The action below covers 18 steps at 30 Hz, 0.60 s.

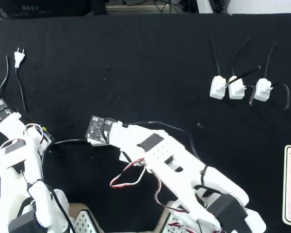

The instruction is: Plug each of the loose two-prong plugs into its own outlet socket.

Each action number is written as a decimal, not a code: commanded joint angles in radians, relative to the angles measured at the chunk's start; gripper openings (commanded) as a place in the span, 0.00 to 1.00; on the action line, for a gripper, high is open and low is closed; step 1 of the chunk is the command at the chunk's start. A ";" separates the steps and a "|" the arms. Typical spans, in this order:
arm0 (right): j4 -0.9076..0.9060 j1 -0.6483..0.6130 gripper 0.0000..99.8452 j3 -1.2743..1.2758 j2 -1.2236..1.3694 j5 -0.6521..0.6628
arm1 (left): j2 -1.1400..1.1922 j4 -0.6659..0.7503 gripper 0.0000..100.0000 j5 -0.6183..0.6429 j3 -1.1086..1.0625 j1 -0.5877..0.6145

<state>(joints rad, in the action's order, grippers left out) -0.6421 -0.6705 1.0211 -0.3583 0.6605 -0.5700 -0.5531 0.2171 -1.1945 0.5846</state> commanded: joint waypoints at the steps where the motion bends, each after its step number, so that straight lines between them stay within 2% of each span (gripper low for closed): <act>1: 0.025 -0.014 0.18 -0.007 0.002 -0.006 | -0.006 0.017 0.18 0.008 0.058 -0.001; 12: 0.025 0.032 0.18 -0.130 0.196 -0.066 | -0.006 0.017 0.18 0.006 0.058 -0.001; 18: 0.025 0.049 0.01 -0.140 0.196 -0.066 | -0.008 0.017 0.18 0.008 0.058 -0.001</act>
<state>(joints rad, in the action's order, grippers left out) -0.6406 -0.6398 0.9306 -0.1680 0.6038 -0.5700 -0.5531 0.2171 -1.1945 0.5846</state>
